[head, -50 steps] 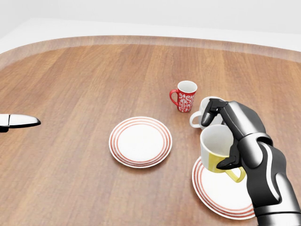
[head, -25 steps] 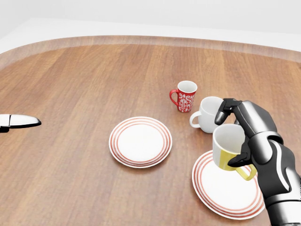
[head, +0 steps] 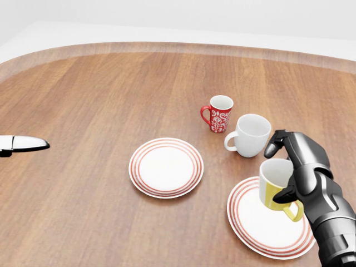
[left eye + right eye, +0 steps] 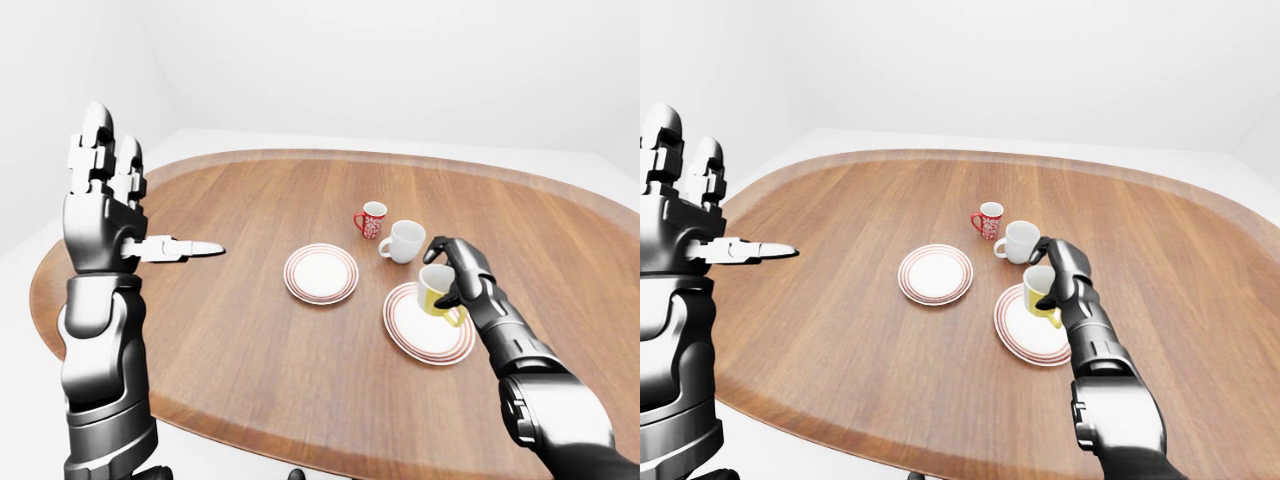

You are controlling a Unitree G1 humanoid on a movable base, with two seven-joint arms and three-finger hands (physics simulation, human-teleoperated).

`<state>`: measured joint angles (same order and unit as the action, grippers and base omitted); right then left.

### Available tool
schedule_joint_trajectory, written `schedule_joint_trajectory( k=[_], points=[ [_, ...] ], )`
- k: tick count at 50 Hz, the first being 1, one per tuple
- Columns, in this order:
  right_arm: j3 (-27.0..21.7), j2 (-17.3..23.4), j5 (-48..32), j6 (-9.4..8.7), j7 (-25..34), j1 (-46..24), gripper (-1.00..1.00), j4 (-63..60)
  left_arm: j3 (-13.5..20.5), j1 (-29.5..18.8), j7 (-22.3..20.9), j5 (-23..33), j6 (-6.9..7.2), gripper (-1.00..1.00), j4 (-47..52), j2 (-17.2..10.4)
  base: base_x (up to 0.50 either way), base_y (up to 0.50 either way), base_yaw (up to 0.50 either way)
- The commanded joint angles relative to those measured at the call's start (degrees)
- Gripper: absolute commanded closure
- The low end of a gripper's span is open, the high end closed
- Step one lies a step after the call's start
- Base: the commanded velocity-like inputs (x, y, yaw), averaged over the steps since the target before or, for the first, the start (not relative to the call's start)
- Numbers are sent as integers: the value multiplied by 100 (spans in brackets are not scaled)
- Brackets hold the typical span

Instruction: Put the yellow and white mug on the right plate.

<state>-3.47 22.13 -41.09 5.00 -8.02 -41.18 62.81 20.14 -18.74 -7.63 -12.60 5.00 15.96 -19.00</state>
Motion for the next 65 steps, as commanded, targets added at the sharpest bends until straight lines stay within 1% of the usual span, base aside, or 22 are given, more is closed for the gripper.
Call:
schedule_joint_trajectory(
  k=[1,14,31,38,65],
  points=[
    [104,56,221,0,-521,-244,100,894,2,15,-5,4,0,-100,35,6,0,0,0],
    [88,109,219,0,-668,-170,100,1129,-10,26,-10,22,0,-100,18,21,0,0,0],
    [-14,73,307,0,-859,-38,100,1364,-6,14,-10,22,0,-100,13,17,0,0,0],
    [-129,51,536,0,-730,29,100,1385,-13,25,-10,30,0,-100,14,22,0,0,0],
    [-244,-112,752,0,-851,145,100,1495,-19,32,-26,56,0,-100,23,37,0,0,0]
  ],
)
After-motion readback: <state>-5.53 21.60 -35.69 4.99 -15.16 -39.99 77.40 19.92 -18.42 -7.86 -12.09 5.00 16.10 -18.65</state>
